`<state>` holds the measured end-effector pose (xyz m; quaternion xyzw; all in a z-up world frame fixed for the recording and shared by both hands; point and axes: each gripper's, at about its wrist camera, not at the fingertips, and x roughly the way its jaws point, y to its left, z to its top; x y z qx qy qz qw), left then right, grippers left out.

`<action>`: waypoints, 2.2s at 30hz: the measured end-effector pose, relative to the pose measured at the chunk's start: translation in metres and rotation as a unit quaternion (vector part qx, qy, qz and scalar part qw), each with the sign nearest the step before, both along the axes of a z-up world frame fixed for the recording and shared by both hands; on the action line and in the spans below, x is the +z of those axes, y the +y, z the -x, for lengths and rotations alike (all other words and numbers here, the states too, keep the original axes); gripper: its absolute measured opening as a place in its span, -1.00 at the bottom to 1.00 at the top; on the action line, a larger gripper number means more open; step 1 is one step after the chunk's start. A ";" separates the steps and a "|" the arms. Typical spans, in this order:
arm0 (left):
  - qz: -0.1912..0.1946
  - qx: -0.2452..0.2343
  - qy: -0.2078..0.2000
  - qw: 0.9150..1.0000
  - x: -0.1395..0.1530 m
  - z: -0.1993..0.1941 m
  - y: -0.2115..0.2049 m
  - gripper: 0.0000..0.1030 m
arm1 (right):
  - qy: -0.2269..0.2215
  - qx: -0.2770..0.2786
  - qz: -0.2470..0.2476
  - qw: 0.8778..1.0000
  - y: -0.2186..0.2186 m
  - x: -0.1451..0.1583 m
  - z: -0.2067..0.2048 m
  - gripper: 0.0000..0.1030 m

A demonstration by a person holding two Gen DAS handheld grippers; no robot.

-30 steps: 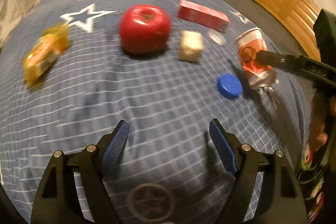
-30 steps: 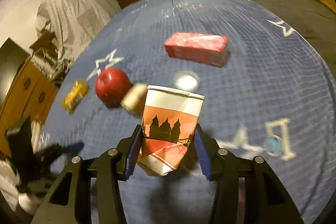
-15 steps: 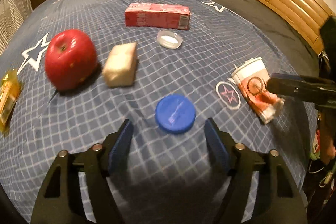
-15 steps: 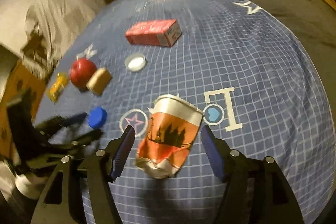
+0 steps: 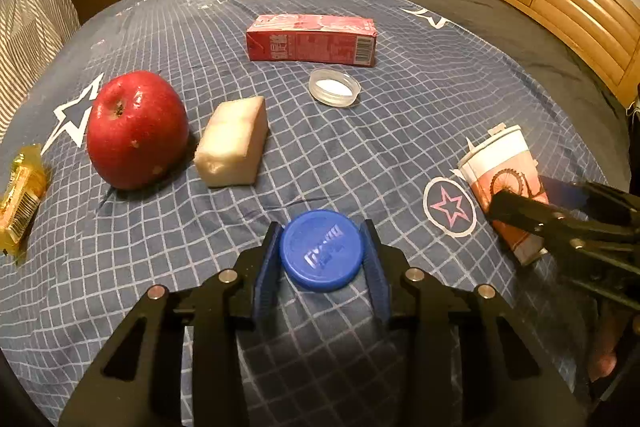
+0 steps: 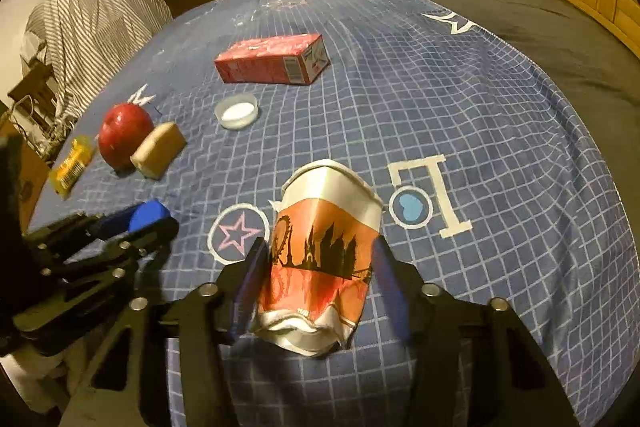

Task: Collect trash
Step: 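Grasp the blue bottle cap with the left gripper while the right grasps the paper cup, then lift and carry the bottle cap and paper cup over the white bucket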

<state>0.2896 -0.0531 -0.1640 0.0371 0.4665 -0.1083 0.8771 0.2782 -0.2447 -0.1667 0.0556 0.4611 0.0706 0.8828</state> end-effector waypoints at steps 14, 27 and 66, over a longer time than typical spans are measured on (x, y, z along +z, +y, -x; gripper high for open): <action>0.029 0.040 -0.071 0.996 0.044 0.057 0.037 -0.27 | -0.150 0.042 0.023 0.987 0.033 0.062 0.059 -0.40; 0.042 0.083 -0.195 0.976 0.129 0.142 0.070 -0.27 | -0.268 0.076 -0.012 0.960 0.068 0.138 0.132 -0.39; 0.020 0.169 -0.241 0.955 0.177 0.194 0.156 -0.26 | -0.299 0.171 -0.033 0.938 0.170 0.199 0.181 -0.38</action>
